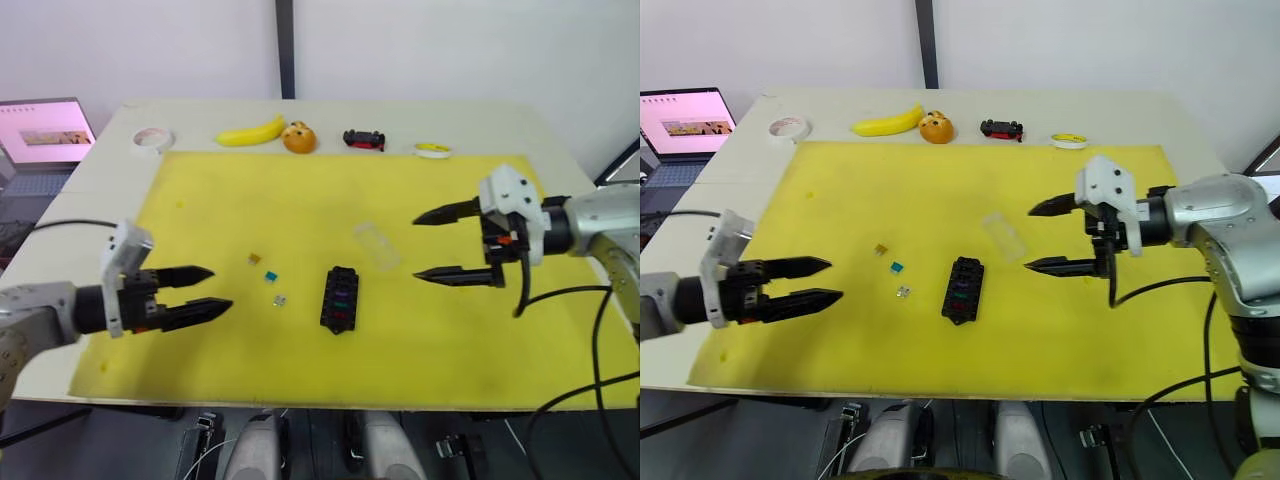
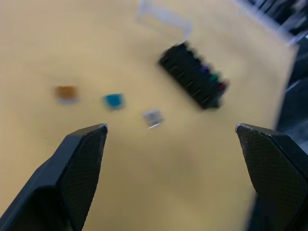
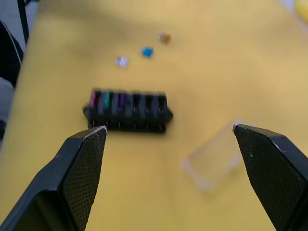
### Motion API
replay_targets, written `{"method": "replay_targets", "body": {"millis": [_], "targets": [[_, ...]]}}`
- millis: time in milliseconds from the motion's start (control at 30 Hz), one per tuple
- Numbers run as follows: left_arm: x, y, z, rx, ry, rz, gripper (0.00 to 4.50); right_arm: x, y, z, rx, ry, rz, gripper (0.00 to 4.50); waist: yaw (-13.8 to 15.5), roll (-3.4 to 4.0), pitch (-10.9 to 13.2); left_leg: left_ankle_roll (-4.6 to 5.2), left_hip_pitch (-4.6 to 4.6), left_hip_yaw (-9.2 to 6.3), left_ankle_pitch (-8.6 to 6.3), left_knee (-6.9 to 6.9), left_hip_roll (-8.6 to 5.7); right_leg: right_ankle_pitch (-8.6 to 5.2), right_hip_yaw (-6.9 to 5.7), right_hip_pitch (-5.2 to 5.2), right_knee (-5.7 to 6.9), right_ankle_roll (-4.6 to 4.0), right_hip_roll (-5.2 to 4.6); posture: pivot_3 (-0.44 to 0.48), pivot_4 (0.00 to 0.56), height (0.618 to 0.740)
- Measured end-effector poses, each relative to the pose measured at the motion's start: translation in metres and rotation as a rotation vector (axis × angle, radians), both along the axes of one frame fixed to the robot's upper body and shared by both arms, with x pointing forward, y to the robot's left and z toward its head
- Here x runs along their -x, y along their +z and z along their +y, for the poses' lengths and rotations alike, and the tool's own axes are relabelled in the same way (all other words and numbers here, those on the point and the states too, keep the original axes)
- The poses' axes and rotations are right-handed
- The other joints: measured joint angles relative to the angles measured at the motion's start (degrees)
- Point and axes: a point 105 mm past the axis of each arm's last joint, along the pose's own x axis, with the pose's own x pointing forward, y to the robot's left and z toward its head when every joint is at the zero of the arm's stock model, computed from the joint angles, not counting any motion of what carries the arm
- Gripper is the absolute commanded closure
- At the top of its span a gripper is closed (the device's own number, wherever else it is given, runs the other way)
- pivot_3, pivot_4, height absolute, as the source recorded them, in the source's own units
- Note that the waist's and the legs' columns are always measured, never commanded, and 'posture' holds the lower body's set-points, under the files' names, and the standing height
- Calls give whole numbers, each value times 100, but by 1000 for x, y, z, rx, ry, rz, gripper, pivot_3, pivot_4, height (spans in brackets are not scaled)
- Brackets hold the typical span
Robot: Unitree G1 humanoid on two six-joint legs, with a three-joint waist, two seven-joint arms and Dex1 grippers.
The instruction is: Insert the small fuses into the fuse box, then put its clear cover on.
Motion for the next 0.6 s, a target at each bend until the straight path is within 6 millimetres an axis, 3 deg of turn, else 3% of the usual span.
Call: {"method": "replay_targets", "body": {"millis": [100,233,433,600], "targets": [[0,-11,-9,81,59,128,0,8,-1,18,-8,55,-7,43,15,-2,-1,0,1,-6,0,3,0,0,-3,2,4,0,-1,0,150,737],[-13,-19,-3,154,205,233,0,15,0,29,-27,80,-15,43,44,-4,-2,-1,1,-8,0,7,-5,0,-3,5,3,-2,-8,0,150,737],[-35,-6,9,380,391,334,0,22,0,35,-33,87,-21,43,36,-3,-2,-4,1,-9,0,5,-6,-8,-2,5,1,-19,-19,0,150,737],[-46,-27,10,476,514,443,0,23,10,50,-53,118,-80,43,13,-2,-3,-6,2,-5,2,6,-7,-8,-3,5,1,-22,-13,0,150,737]]}}
